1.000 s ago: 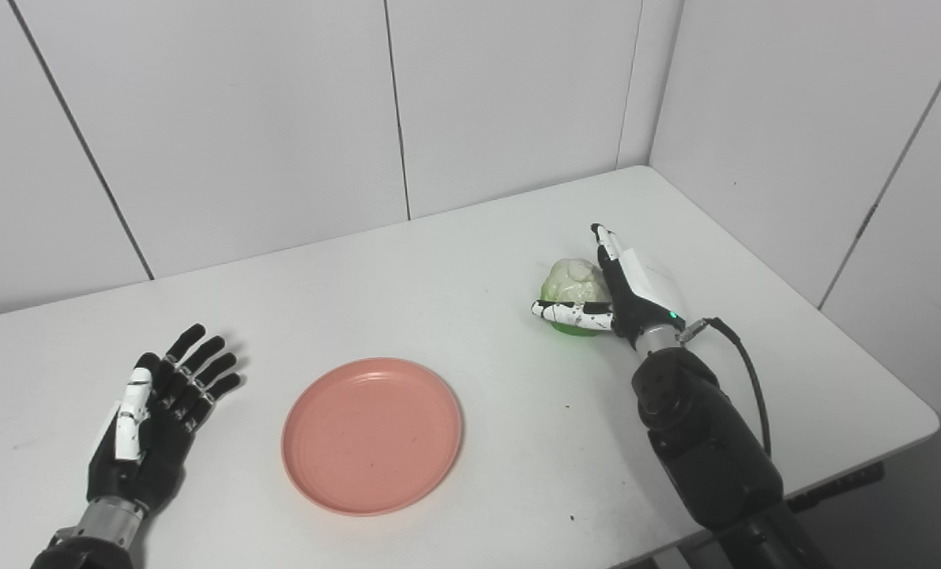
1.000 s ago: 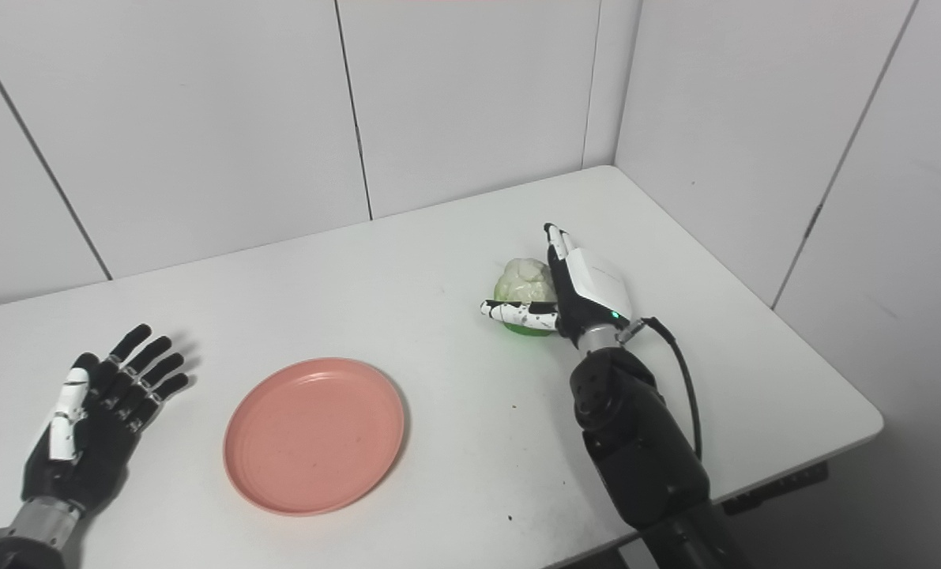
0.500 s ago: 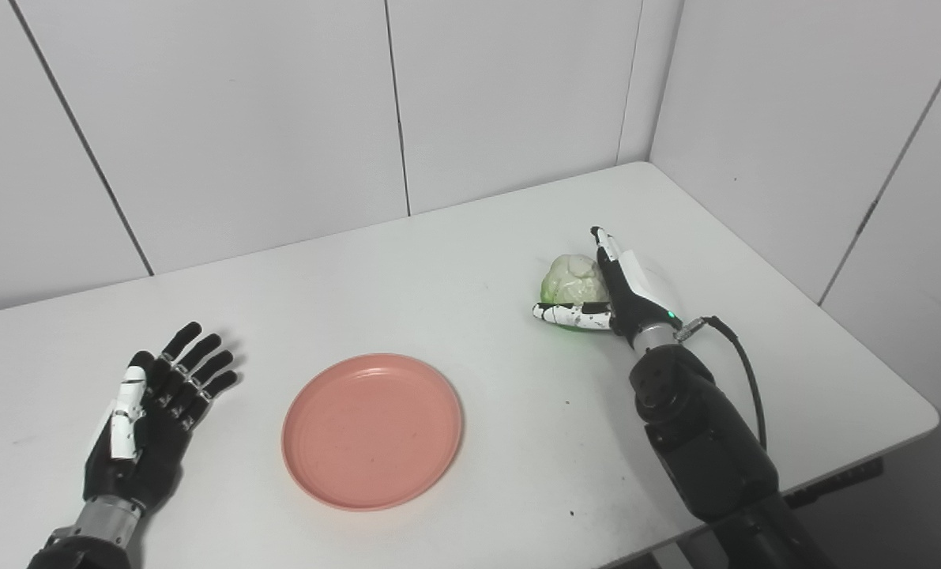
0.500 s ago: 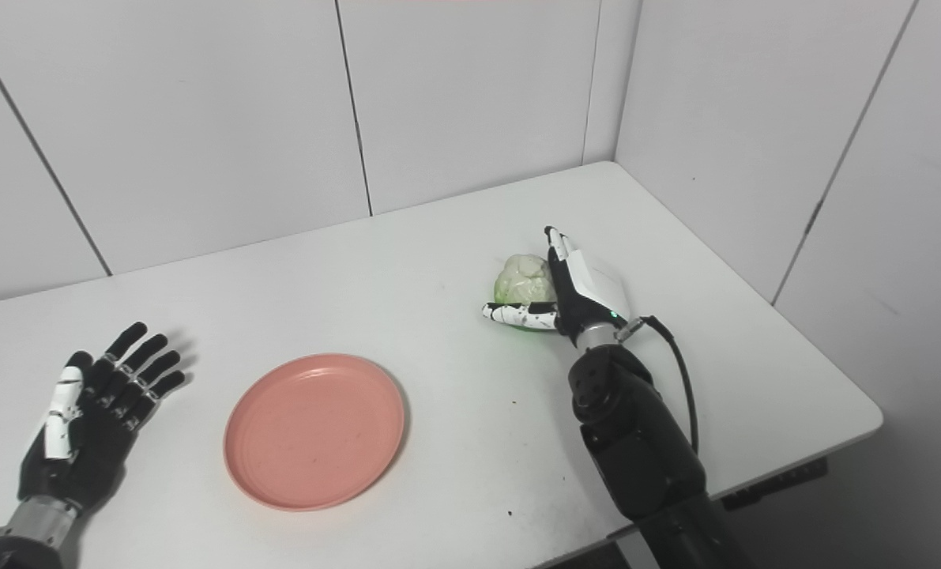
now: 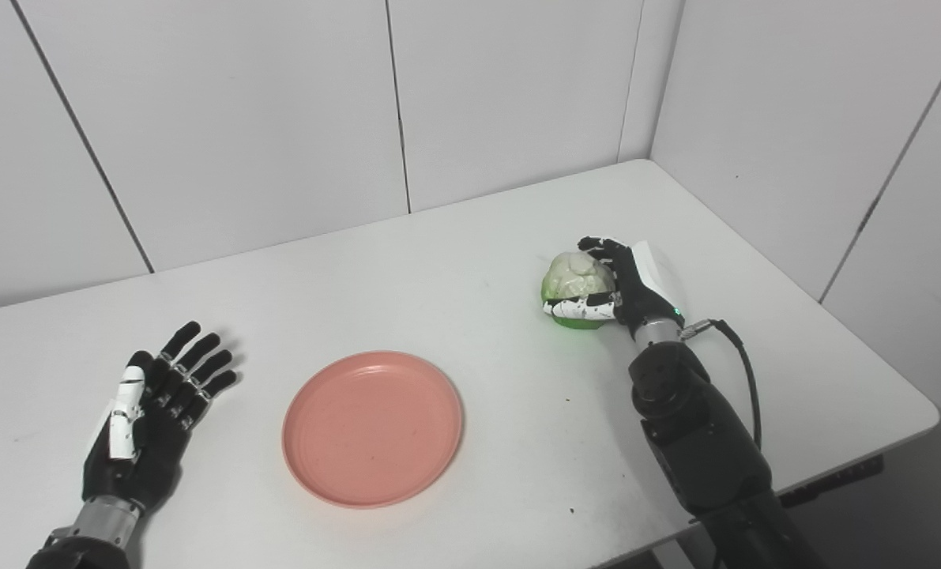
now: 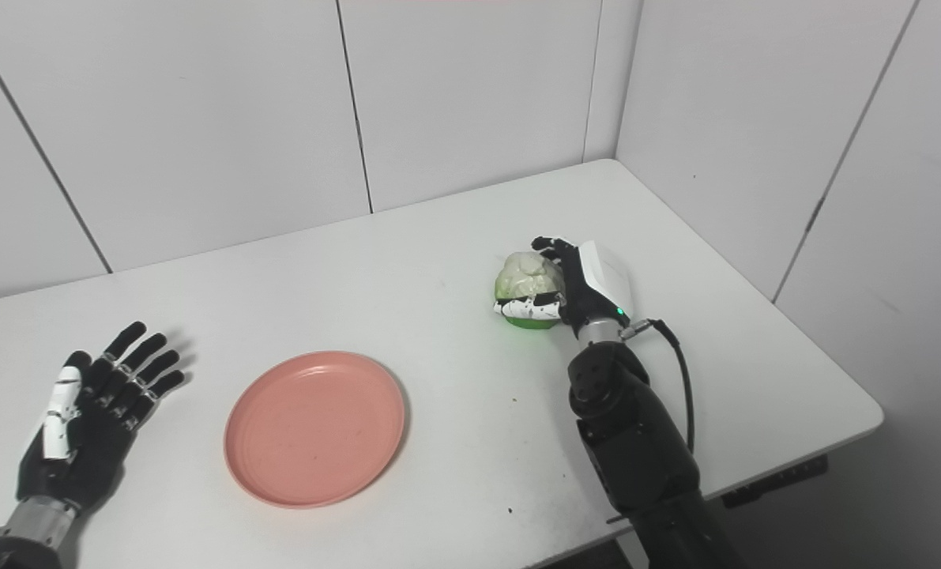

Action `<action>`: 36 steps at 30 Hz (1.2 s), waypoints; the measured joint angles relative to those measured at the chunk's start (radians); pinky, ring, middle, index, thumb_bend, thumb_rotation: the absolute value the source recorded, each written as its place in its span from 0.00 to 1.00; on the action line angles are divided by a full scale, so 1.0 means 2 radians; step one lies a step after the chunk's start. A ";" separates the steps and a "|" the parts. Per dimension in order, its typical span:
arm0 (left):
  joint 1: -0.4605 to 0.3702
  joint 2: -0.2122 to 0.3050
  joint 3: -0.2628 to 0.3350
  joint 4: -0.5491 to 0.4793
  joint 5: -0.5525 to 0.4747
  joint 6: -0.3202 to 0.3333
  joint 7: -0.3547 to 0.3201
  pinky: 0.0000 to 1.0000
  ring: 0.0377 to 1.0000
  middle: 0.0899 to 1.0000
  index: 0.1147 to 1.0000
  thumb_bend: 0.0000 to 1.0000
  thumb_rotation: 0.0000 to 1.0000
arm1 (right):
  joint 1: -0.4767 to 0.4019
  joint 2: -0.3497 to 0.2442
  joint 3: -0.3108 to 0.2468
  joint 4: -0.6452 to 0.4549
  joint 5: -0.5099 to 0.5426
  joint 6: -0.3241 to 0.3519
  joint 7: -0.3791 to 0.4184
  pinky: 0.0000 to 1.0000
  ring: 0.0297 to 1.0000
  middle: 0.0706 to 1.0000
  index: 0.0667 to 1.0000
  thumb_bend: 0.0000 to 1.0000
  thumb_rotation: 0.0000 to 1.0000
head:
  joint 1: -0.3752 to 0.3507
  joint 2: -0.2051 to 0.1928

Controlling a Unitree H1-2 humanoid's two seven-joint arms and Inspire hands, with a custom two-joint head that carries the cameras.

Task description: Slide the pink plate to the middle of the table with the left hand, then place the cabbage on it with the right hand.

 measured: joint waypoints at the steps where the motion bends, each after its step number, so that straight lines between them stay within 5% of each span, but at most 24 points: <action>1: 0.000 0.000 0.000 0.000 0.000 0.000 0.000 0.82 0.83 0.85 0.83 0.47 0.99 | 0.000 -0.001 0.000 0.000 0.000 0.000 0.000 0.47 0.51 0.51 0.46 0.57 0.07 | 0.000 0.000; 5: 0.001 0.000 -0.001 0.000 0.000 0.000 0.000 0.82 0.84 0.85 0.84 0.47 0.99 | -0.008 -0.005 0.004 -0.001 -0.001 0.000 -0.005 0.44 0.47 0.47 0.44 0.53 0.00 | 0.000 0.000; 36: 0.010 0.000 -0.004 -0.022 0.000 0.012 0.007 0.83 0.85 0.86 0.85 0.47 0.97 | 0.004 -0.010 0.015 -0.039 -0.001 0.018 0.002 0.42 0.47 0.47 0.44 0.53 0.00 | 0.008 0.003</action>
